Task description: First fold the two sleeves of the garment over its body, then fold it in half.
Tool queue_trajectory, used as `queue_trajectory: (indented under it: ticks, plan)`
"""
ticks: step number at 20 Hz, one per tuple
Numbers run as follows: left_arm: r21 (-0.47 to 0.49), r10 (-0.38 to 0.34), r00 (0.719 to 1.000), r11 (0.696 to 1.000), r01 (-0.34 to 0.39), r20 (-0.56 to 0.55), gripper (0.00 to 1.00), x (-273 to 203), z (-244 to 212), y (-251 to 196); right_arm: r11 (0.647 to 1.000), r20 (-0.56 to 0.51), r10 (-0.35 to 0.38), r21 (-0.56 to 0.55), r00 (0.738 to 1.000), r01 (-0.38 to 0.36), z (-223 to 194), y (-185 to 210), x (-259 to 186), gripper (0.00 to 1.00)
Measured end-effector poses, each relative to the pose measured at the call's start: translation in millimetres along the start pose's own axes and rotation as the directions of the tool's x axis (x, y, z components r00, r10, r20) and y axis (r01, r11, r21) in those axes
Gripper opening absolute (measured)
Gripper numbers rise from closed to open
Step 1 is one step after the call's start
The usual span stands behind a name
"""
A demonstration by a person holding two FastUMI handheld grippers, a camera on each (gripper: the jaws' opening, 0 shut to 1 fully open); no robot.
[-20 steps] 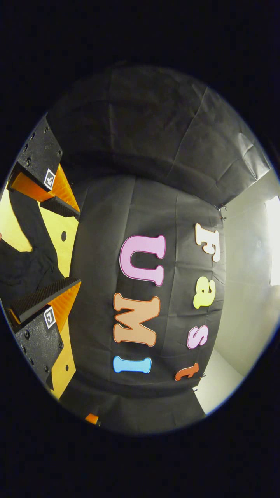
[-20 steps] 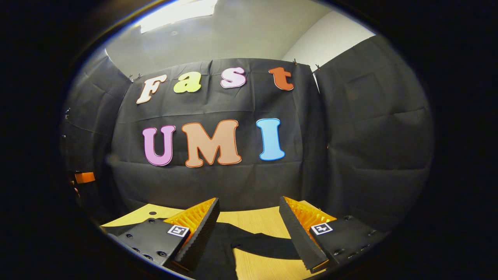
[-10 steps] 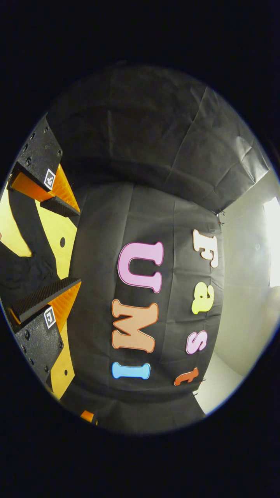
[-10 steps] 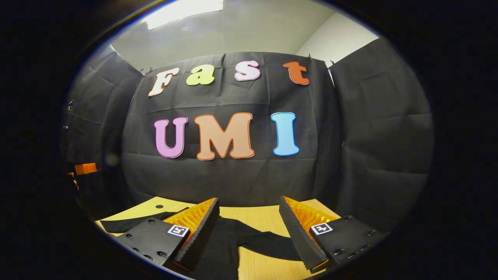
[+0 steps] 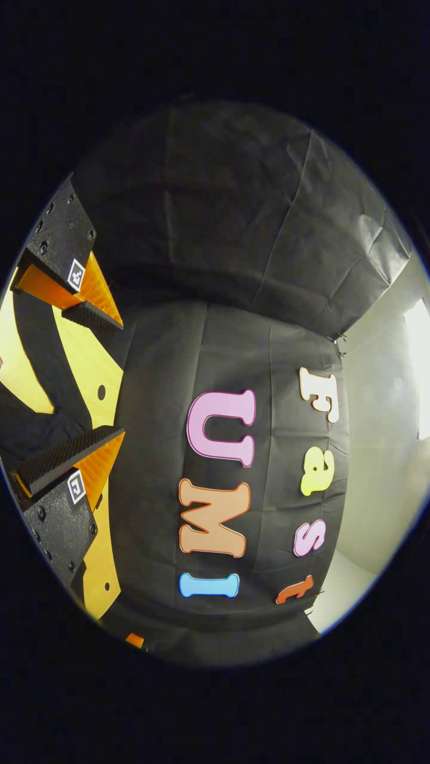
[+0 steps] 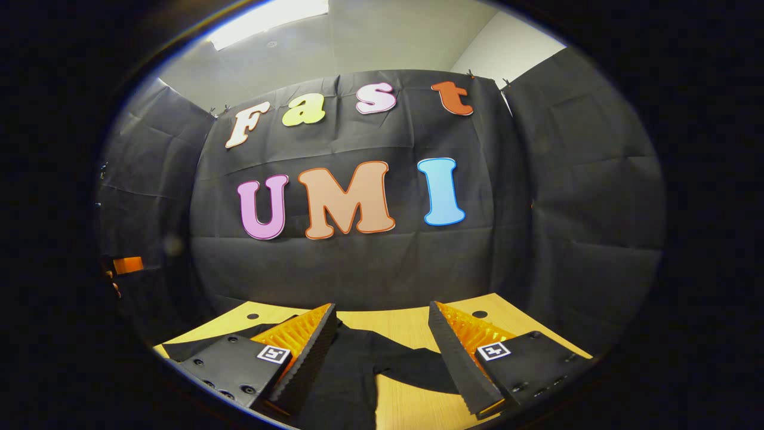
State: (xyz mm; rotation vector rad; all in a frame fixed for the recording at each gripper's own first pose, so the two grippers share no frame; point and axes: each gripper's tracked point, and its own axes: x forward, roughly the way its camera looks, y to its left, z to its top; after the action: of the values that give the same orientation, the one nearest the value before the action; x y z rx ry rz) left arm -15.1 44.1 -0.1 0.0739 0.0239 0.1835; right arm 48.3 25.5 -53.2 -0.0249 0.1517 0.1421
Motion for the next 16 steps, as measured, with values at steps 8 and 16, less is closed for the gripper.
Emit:
queue_trajectory:
  ticks: [8,16]
  plan:
    - [0.023,0.03,0.999,0.999,-0.03,-0.016,0.92,-1.6,-2.4,4.1,0.989,-0.064,-0.138,-0.055,0.988,0.135,-31.0,-94.7,14.1,0.98]
    - [0.064,0.081,0.996,0.995,-0.079,-0.04,0.91,-5.6,-6.9,13.7,0.965,-0.273,-0.254,-0.009,0.928,0.262,-129.6,-196.1,43.7,0.98]
